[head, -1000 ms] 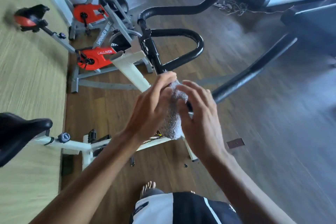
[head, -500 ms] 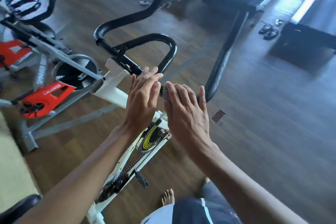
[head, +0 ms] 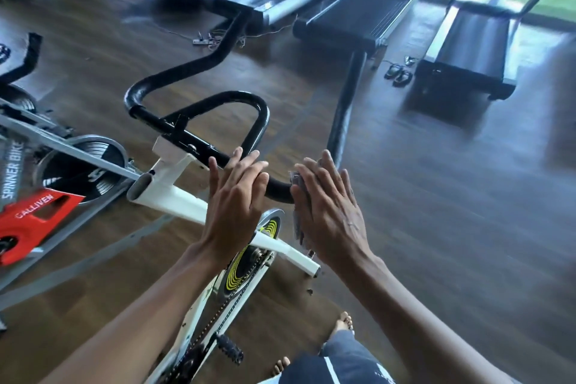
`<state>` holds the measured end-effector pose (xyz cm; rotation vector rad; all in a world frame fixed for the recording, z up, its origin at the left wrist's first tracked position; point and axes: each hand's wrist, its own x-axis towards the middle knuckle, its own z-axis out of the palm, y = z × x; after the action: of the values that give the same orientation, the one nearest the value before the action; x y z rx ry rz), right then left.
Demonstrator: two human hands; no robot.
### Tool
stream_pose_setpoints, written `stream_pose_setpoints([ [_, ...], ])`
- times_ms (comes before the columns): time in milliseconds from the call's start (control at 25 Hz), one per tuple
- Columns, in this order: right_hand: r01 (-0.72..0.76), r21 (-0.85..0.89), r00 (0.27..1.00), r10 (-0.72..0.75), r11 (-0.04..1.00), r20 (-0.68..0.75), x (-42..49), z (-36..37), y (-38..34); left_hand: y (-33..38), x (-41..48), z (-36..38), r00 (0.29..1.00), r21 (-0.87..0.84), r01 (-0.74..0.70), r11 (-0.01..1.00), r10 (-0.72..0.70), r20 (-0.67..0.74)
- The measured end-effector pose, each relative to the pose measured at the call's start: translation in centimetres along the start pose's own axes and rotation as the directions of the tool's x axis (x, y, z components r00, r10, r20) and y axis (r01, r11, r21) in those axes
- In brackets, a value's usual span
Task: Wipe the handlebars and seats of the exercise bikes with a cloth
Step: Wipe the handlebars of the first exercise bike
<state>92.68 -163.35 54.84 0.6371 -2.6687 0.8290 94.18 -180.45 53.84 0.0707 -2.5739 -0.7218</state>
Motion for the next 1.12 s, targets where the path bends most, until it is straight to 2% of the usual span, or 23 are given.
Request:
stream_pose_setpoints([
  [200, -0.213, 0.116, 0.976, 0.206, 0.97, 0.067, 4.6, -0.5, 1.5, 0.2, 3.0, -0.2, 0.999, -0.063, 0.024, 0.998, -0.022, 0.028],
  [440, -0.252, 0.114, 0.967, 0.247, 0.961, 0.054, 3.2, 0.2, 0.3, 0.0, 7.7, 0.0, 0.993, 0.001, 0.069, 0.998, -0.069, 0.097],
  [600, -0.344, 0.1, 0.93, 0.325, 0.934, 0.171, 8.6, -0.3, 2.1, -0.2, 9.9, 0.5, 0.967, 0.086, 0.045, 0.995, -0.065, 0.246],
  [880, -0.351, 0.046, 0.917, 0.333, 0.935, 0.219, 7.3, -0.6, 2.1, -0.3, 10.4, 1.1, 0.927, 0.199, -0.013, 0.98, -0.063, 0.369],
  [1000, -0.351, 0.007, 0.914, 0.341, 0.936, 0.218, 9.9, -0.2, 3.2, -0.2, 11.6, 1.5, 0.919, 0.191, -0.051, 0.98, -0.028, 0.392],
  [1120, -0.31, -0.059, 0.916, 0.315, 0.949, 0.247, 13.3, 0.2, 5.1, 0.1, 11.7, 1.8, 0.906, 0.213, -0.037, 0.976, -0.057, 0.42],
])
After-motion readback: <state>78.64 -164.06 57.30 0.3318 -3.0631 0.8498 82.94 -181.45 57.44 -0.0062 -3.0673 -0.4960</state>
